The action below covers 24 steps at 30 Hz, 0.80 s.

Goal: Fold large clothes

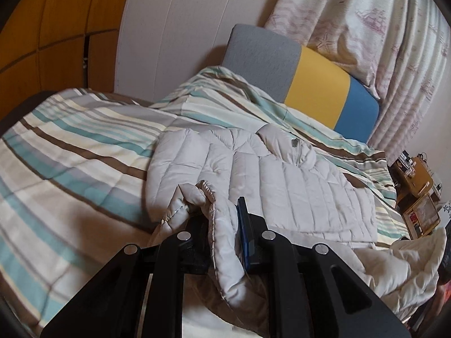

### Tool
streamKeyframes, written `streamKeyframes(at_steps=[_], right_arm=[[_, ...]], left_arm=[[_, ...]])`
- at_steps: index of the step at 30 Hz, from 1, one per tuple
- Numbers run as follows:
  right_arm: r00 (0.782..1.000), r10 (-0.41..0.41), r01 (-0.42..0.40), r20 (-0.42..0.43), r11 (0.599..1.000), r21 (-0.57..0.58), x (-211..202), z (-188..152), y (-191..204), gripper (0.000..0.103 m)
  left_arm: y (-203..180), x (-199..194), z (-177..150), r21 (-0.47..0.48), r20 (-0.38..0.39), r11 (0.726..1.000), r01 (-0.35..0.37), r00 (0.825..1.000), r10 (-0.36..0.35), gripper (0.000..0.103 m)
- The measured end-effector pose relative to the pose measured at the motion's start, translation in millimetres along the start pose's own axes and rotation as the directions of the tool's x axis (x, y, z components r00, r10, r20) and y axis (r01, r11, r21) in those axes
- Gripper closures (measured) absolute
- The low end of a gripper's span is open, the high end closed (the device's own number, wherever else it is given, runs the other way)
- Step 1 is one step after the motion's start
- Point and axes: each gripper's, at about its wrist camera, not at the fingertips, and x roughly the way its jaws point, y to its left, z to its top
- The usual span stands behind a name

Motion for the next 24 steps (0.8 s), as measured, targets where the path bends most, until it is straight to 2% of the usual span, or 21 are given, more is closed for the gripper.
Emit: streamKeyframes(at_steps=[7,11,12,14,17,18,19,21,22,24], right_arm=[[0.999,0.047,-0.048,0.009,0.994,0.101,35,19,-20,0.080],[0.995,0.087,-0.093,0.049,0.985,0.145,47,25,-32,0.071],[0.993,0.099,-0.109,0.067,0.982,0.152,49,27,-35,0.068],[0.987,0.116,-0.134,0.114,0.977,0.168,49,28,-41,0.052],[0.977,0.139,-0.166,0.161,0.972,0.168,46,29,-46,0.043],[0.975,0.144,-0.172,0.171,0.972,0.160,44,29,-46,0.041],[0.971,0.151,-0.179,0.188,0.973,0.143,41,29,-45,0.037],[0.964,0.156,-0.182,0.216,0.978,0.104,34,28,-43,0.030],[0.962,0.152,-0.175,0.226,0.981,0.086,31,28,-41,0.024],[0.960,0.123,-0.137,0.250,0.990,0.038,23,26,-37,0.016]], left_arm=[[9,42,17,-0.058,-0.043,0.998,0.008,0.999,-0.010,0.087],[13,55,21,-0.068,-0.041,0.997,0.024,0.999,-0.027,0.078],[14,57,21,-0.070,-0.040,0.997,0.028,0.999,-0.030,0.073],[19,57,21,-0.089,-0.027,0.994,0.056,0.998,-0.059,0.064],[33,51,23,-0.165,0.020,0.979,0.118,0.993,-0.116,0.049],[36,47,24,-0.182,0.044,0.976,0.122,0.992,-0.116,0.041],[39,43,24,-0.194,0.071,0.975,0.112,0.992,-0.100,0.032],[38,34,24,-0.177,0.112,0.983,0.043,0.993,-0.023,0.019],[37,32,23,-0.154,0.125,0.988,0.013,0.992,0.007,0.016],[35,28,21,-0.103,0.140,0.994,-0.030,0.989,0.044,0.015]])
